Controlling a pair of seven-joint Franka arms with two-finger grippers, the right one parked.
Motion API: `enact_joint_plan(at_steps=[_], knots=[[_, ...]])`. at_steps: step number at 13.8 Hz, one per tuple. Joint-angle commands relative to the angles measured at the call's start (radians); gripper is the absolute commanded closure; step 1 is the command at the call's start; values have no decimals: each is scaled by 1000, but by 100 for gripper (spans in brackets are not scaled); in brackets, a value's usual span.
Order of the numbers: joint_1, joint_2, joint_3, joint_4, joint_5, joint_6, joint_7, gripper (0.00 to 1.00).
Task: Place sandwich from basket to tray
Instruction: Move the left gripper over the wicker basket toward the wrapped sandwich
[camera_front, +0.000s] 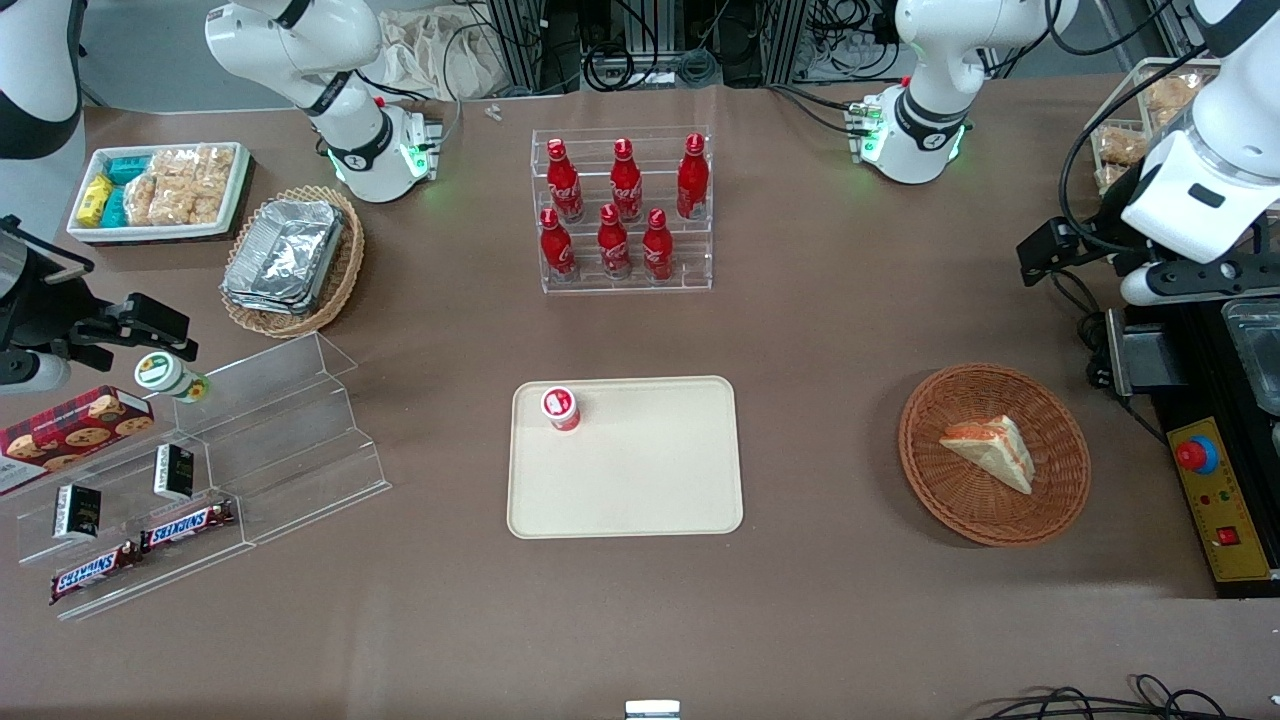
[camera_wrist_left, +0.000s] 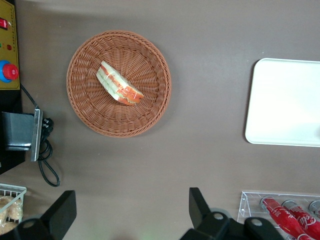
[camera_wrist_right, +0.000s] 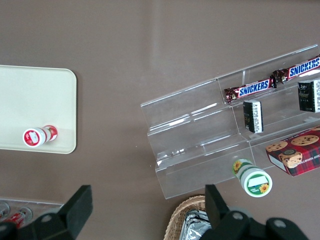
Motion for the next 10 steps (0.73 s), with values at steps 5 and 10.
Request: enact_joint_plan(at_steps=[5,10], knots=[[-12,26,18,34,0,-27,0,0],[46,91,20,34,-11,-9,-250,0]])
